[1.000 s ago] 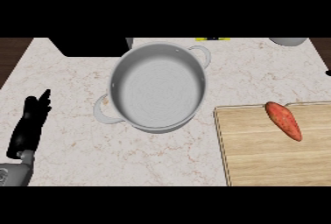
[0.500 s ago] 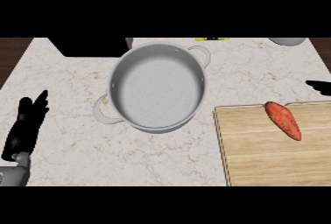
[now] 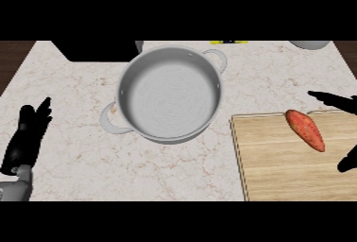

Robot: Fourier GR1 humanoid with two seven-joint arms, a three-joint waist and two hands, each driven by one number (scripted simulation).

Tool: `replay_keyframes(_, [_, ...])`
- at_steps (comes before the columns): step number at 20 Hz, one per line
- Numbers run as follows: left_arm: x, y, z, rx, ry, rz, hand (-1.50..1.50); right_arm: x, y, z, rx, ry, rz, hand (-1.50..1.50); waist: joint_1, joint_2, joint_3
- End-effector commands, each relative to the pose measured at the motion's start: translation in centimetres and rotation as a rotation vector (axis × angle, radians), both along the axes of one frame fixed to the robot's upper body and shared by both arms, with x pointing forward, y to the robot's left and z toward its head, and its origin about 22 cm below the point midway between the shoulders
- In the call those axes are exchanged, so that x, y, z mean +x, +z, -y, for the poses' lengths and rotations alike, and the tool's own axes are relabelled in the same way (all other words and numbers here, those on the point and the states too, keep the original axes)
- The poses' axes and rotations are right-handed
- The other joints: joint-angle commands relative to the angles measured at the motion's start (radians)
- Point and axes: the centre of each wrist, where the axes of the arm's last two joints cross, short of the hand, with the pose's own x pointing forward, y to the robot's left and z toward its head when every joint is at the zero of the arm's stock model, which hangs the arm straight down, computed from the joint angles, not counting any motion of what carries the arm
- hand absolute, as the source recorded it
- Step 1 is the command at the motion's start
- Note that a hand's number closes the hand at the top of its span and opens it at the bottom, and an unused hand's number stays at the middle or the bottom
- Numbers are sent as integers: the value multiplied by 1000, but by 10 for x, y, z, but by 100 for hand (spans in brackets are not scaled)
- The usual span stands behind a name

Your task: Pick the sweet potato from the tray and place it in the pot

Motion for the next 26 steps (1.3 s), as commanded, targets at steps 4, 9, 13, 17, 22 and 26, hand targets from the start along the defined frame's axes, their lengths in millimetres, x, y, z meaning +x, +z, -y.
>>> replay_keyframes(4, [-9, -7, 2, 1, -10, 11, 0, 5, -24, -16, -33, 11, 7, -150, 0, 0, 0])
replay_keyframes(9, [-2, 12, 1, -5, -1, -9, 0, 19, -29, -5, -59, -16, -39, -150, 3, 0, 0])
replay_keyframes(13, [18, -11, -2, 12, -3, -11, 0, 10, -45, -3, -46, 6, -56, -150, -5, 1, 0])
replay_keyframes(17, [7, 8, -17, -7, 1, -6, 0, 24, -47, -12, -56, 10, -84, -150, 0, 0, 0])
replay_keyframes(22, [13, -8, -8, -3, 3, 5, 0, 27, -62, -16, -37, -9, -105, -150, -2, 0, 0])
replay_keyframes(26, [-2, -20, -5, -6, 18, -13, 0, 17, -64, 0, -40, 5, -106, -150, -3, 0, 0])
